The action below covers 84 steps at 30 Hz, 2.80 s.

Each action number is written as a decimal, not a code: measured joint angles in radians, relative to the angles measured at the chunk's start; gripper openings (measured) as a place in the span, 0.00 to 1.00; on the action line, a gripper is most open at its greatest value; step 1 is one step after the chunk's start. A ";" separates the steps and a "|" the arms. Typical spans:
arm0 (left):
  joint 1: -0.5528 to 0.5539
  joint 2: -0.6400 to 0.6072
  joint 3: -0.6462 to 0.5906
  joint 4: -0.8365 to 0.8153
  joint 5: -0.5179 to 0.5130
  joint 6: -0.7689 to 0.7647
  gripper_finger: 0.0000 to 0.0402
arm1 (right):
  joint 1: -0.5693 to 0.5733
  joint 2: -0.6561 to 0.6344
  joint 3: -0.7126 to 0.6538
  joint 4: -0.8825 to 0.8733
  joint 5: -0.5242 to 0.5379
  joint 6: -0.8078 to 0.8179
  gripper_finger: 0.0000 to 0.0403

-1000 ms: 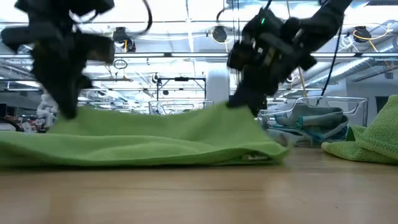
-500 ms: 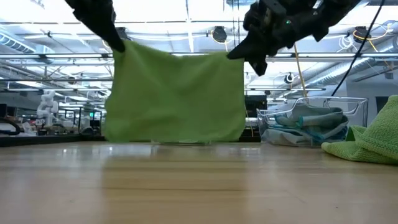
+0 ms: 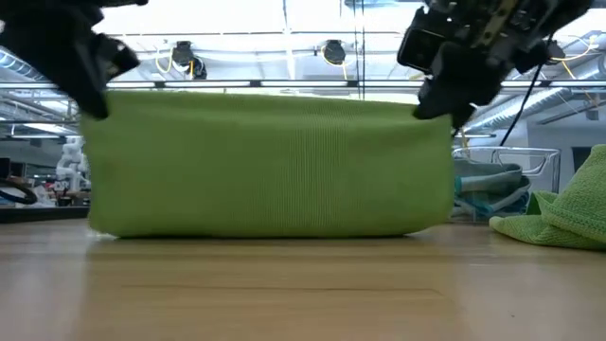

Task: Fold microfiber towels
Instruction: Fold the top green microfiber towel

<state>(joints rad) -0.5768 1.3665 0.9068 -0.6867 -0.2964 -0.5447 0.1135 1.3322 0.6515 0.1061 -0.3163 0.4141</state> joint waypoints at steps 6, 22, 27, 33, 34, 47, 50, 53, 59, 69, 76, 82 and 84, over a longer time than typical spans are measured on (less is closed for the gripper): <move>-0.077 0.084 -0.026 0.153 0.048 -0.087 0.00 | 0.118 0.070 -0.031 0.106 0.007 0.123 0.00; -0.171 0.251 -0.034 0.354 0.123 -0.252 0.05 | 0.257 0.202 -0.034 0.237 0.046 0.236 0.04; -0.174 0.252 -0.036 0.354 0.168 -0.278 0.14 | 0.261 0.202 -0.036 0.234 0.046 0.257 0.17; -0.191 0.252 -0.036 0.350 0.154 -0.397 0.39 | 0.260 0.202 -0.036 0.236 0.049 0.356 0.34; -0.194 0.252 -0.036 0.339 0.159 -0.442 0.43 | 0.260 0.201 -0.036 0.236 0.049 0.378 0.36; -0.303 0.234 -0.035 0.473 0.229 -1.056 0.52 | 0.189 0.202 0.035 0.333 0.060 0.424 0.36; -0.298 0.250 -0.032 0.646 0.108 -1.003 0.42 | 0.147 0.220 0.124 0.214 0.107 0.339 0.28; -0.260 0.298 -0.034 0.646 0.123 -0.866 0.30 | 0.121 0.271 0.199 0.123 0.136 0.267 0.18; -0.157 0.383 -0.035 0.706 0.150 -0.565 0.07 | 0.122 0.448 0.280 0.071 0.129 0.265 0.01; -0.031 0.400 -0.031 0.402 0.235 -0.354 0.08 | 0.169 0.563 0.308 0.006 0.107 0.468 0.00; 0.062 0.421 -0.063 0.401 0.231 -0.177 0.07 | 0.197 0.567 0.307 0.042 0.107 0.668 0.00; 0.173 0.413 -0.069 0.368 0.234 0.028 0.04 | 0.239 0.571 0.304 0.105 0.132 0.971 0.00; 0.208 0.412 -0.069 0.350 0.244 0.068 0.03 | 0.240 0.571 0.304 0.106 0.127 1.021 0.00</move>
<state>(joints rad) -0.3685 1.7784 0.8383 -0.3365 -0.0528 -0.4768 0.3531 1.9027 0.9554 0.2125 -0.1893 1.4356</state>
